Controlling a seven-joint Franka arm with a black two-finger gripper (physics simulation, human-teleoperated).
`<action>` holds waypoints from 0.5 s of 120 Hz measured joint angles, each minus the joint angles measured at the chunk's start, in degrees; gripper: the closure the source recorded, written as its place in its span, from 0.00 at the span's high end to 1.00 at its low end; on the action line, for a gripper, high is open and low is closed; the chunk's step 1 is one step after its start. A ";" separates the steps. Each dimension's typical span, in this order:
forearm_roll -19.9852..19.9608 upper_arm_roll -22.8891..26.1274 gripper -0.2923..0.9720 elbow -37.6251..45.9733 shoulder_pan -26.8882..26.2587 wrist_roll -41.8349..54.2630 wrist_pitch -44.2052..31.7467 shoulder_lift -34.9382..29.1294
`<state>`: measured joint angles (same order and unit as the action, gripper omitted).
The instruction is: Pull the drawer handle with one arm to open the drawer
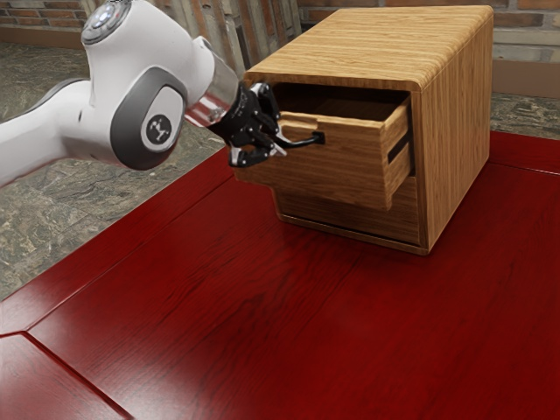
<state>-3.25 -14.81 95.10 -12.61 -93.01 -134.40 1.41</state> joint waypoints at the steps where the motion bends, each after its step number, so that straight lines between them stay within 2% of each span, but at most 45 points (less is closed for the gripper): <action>1: 0.03 -0.01 0.19 0.14 -0.03 -0.01 -0.02 -0.11; 60: 2.04 -0.05 0.17 14.11 -0.58 -0.35 -2.96 -12.68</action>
<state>-1.21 -14.86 109.21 -13.19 -93.36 -137.36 -11.27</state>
